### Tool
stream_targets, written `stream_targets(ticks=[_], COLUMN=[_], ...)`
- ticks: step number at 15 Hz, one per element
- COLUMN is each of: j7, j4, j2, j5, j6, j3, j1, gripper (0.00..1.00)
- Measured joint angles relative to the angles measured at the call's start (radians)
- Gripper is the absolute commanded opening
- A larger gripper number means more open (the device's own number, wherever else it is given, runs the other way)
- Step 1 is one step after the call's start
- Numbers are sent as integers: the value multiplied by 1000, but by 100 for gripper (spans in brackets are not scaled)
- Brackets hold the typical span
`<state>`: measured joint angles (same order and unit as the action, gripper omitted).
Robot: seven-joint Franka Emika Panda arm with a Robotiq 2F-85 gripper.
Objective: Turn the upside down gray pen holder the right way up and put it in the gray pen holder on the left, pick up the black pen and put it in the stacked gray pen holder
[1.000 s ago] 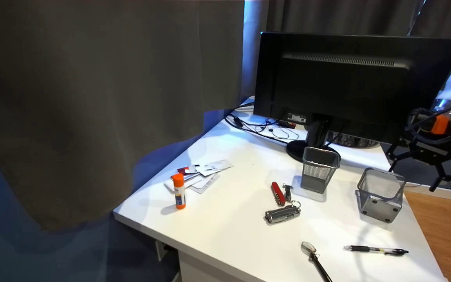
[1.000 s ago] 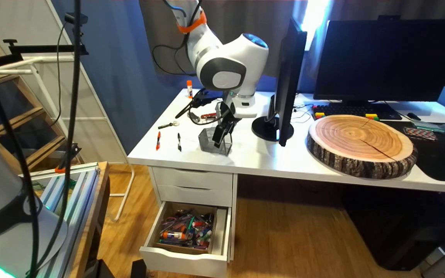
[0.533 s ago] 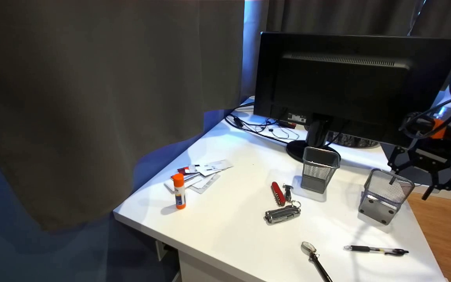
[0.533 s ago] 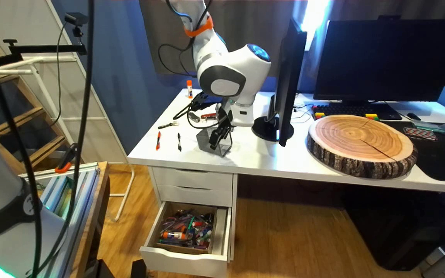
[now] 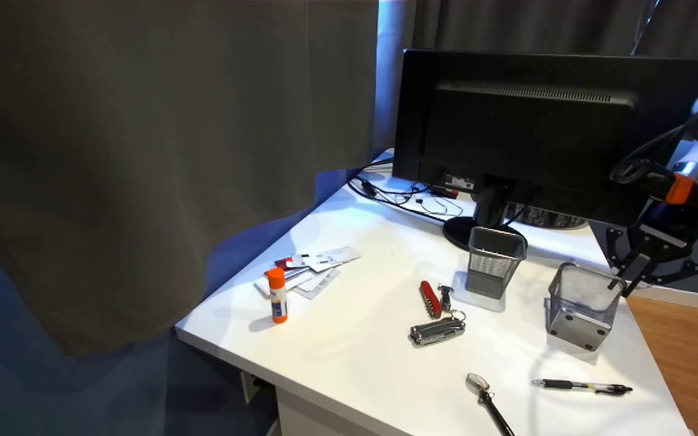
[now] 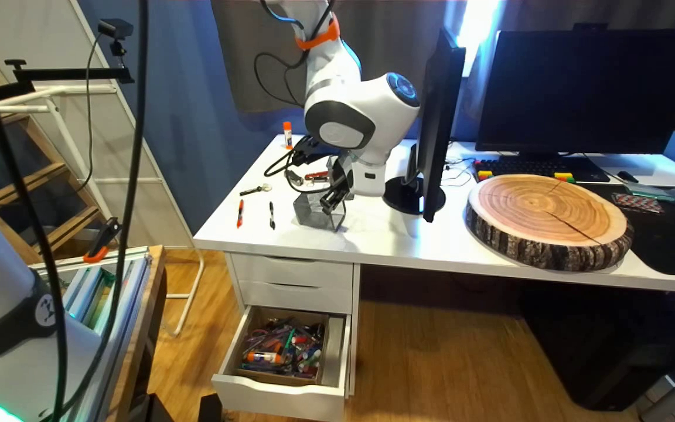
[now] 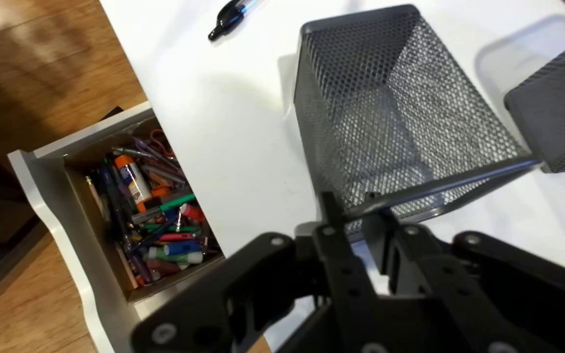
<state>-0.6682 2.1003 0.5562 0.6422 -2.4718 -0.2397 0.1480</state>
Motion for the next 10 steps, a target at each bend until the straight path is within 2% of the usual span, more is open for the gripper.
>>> stream_targets(ticks=[6, 10], j7=[54, 78], j4=[-4, -3], j2=[-18, -72], j5=[61, 64], j6=[7, 8], j3=[0, 1], j1=[0, 12], gripper=[2, 2])
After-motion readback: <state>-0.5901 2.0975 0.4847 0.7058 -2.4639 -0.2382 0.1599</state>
